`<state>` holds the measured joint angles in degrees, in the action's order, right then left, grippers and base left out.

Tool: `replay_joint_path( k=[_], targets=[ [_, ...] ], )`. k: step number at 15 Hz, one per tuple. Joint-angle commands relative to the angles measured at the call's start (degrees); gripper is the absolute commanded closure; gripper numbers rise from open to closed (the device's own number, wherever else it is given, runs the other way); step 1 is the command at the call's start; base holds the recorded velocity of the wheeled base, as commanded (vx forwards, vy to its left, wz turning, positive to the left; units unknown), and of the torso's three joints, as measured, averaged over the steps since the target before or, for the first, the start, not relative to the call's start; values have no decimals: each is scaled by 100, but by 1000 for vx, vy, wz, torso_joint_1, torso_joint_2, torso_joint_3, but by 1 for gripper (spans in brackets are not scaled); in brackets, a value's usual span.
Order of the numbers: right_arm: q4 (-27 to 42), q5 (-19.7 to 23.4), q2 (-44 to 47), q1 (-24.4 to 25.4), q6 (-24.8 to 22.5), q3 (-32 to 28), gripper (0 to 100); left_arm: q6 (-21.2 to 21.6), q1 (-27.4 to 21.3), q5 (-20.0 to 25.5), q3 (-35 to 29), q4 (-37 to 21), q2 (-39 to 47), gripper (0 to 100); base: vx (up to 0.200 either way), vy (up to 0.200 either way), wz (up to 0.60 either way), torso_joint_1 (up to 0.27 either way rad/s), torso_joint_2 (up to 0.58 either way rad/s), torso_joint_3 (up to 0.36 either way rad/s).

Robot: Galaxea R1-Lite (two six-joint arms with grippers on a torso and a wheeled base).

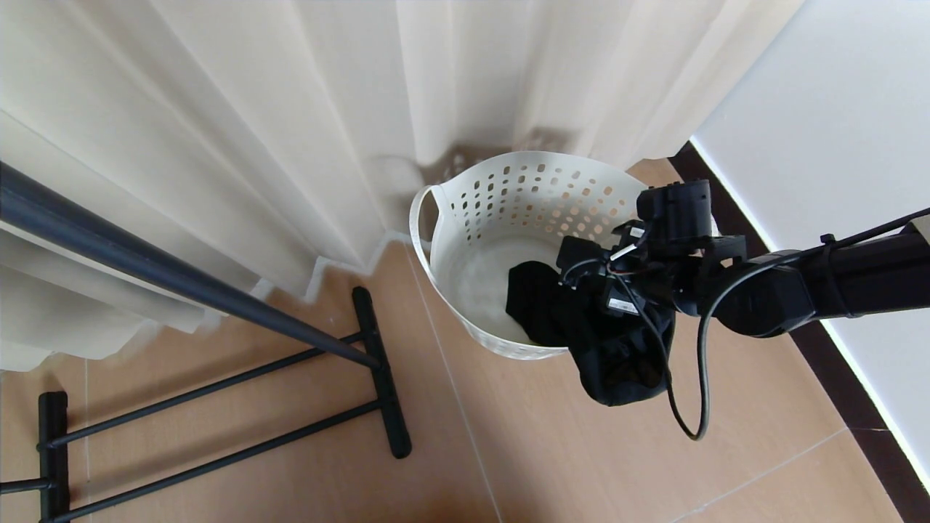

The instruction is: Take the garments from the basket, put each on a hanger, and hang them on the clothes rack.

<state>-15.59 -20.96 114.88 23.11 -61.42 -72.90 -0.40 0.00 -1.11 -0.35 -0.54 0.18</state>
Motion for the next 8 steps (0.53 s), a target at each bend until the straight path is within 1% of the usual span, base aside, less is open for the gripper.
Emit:
replay_joint_path(
  k=[1, 2, 3, 6, 8],
  targets=[
    [-14, -102, 131, 0, -2, -110, 0, -4, 0, -3, 0, 1, -1, 0, 0, 0, 0, 0, 0, 0],
    [-5, -128, 140, 0, -2, -110, 0, -4, 0, -3, 0, 1, -1, 0, 0, 0, 0, 0, 0, 0],
    [-5, -128, 140, 0, -2, -110, 100, -4, 0, -3, 0, 1, -1, 0, 0, 0, 0, 0, 0, 0],
    [-14, -128, 69, -9, 24, -84, 100, -4, 0, -3, 0, 1, -1, 0, 0, 0, 0, 0, 0, 0],
    [-14, -93, -256, -44, 33, 92, 100, -4, 0, -3, 0, 1, -1, 0, 0, 0, 0, 0, 0, 0]
  ],
)
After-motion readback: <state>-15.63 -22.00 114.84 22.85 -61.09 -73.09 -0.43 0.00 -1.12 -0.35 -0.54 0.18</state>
